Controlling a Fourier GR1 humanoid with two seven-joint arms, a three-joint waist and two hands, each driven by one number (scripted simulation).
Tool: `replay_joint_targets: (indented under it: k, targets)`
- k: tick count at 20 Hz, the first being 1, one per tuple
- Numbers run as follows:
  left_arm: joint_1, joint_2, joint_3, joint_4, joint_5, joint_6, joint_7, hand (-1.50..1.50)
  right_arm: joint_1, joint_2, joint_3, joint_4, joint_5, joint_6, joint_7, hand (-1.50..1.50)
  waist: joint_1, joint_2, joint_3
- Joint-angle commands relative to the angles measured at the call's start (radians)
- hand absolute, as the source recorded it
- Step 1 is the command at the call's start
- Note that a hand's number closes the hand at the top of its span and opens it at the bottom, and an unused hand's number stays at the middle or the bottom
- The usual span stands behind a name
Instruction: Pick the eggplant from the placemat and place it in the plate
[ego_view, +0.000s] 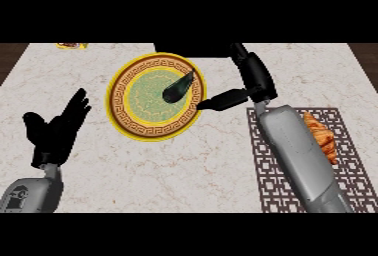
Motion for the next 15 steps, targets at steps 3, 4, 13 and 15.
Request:
replay_joint_targets:
  k: [3,4,13,15]
  targets:
    - [-0.035,-0.028,0.024,0.074,-0.018,-0.015,-0.036,0.0,0.052,-0.049,-0.055,-0.004,0.022,0.056,-0.051,-1.5,-0.002,0.0,0.0]
    - [-0.021,-0.049,0.006,0.084,-0.049,0.004,-0.075,0.0,-0.011,-0.044,-0.087,0.027,-0.002,0.071,-0.024,-1.5,0.0,0.001,0.0]
    - [-0.023,-0.027,0.058,0.066,-0.044,-0.047,-0.047,0.0,0.034,-0.065,-0.09,0.013,0.086,0.083,-0.007,-1.5,-0.002,0.0,0.0]
    - [-0.023,-0.039,0.053,0.006,-0.039,-0.026,0.014,0.0,0.075,-0.105,-0.11,0.07,0.094,0.116,-0.101,-1.5,0.0,0.0,0.0]
